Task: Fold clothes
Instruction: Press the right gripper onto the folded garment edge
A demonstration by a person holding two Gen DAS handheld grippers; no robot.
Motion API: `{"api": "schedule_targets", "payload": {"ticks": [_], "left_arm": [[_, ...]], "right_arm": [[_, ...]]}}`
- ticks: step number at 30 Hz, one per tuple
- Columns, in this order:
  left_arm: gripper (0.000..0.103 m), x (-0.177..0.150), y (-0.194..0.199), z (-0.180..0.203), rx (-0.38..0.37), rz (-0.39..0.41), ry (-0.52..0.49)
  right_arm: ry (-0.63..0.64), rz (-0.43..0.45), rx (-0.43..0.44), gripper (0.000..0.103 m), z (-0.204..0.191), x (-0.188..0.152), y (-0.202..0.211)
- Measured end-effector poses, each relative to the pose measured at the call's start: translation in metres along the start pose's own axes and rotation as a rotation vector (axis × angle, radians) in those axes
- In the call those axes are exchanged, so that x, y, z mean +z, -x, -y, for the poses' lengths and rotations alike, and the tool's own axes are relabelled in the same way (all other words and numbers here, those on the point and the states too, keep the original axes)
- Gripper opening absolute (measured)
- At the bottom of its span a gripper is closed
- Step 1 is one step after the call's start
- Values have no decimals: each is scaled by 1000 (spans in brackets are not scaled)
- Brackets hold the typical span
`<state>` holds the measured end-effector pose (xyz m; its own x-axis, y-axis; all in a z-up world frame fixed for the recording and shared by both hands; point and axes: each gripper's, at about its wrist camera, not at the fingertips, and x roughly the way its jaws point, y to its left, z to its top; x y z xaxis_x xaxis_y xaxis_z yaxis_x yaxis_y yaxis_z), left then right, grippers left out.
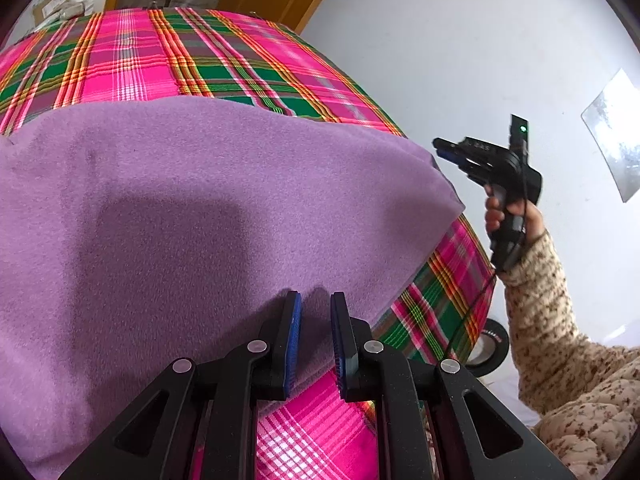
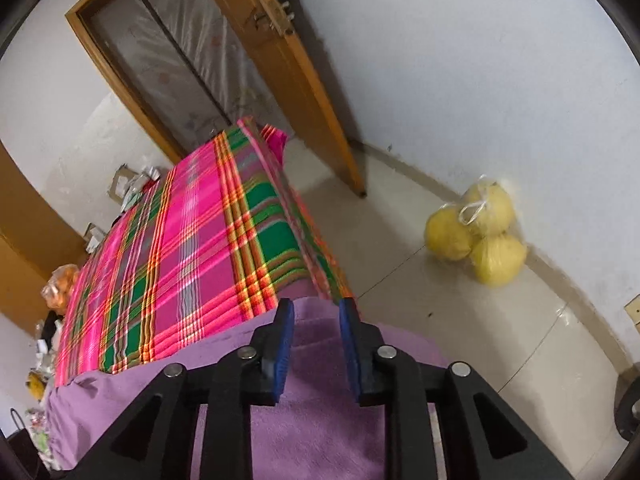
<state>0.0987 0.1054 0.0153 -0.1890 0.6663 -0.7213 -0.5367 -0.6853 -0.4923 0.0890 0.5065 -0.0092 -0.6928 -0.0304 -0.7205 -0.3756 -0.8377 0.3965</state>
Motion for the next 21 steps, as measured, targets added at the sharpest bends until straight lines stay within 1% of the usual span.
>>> {"api": "schedule_targets", "payload": {"ticks": [4,6,7,9,12,15,19,21], "left_arm": [[15,2,0,-3,-14,-1,7],[15,3,0,-4,-20,-2,10],[15,3,0,-5,-22,-2,10],[15,4,-1,-5,-26,-3,11],[15,4,0,-6,-33,-3,14],[15,5,-1,-7,-36,-4,16],[15,5,-1,-8,-39,-2,18],[15,5,0,-9,-42,-2,19]], "right_arm": [[-4,-37,9,27,1,-1,-14],[-2,-39,9,19,1,-1,-16],[0,-36,9,18,1,-1,-15],[0,-26,5,7,2,0,-12],[-16,4,-8,0,3,3,-9],[-24,52,-48,0,5,9,-5],[-36,17,-17,1,9,9,-10],[-59,-20,31,3,12,6,-13]]}}
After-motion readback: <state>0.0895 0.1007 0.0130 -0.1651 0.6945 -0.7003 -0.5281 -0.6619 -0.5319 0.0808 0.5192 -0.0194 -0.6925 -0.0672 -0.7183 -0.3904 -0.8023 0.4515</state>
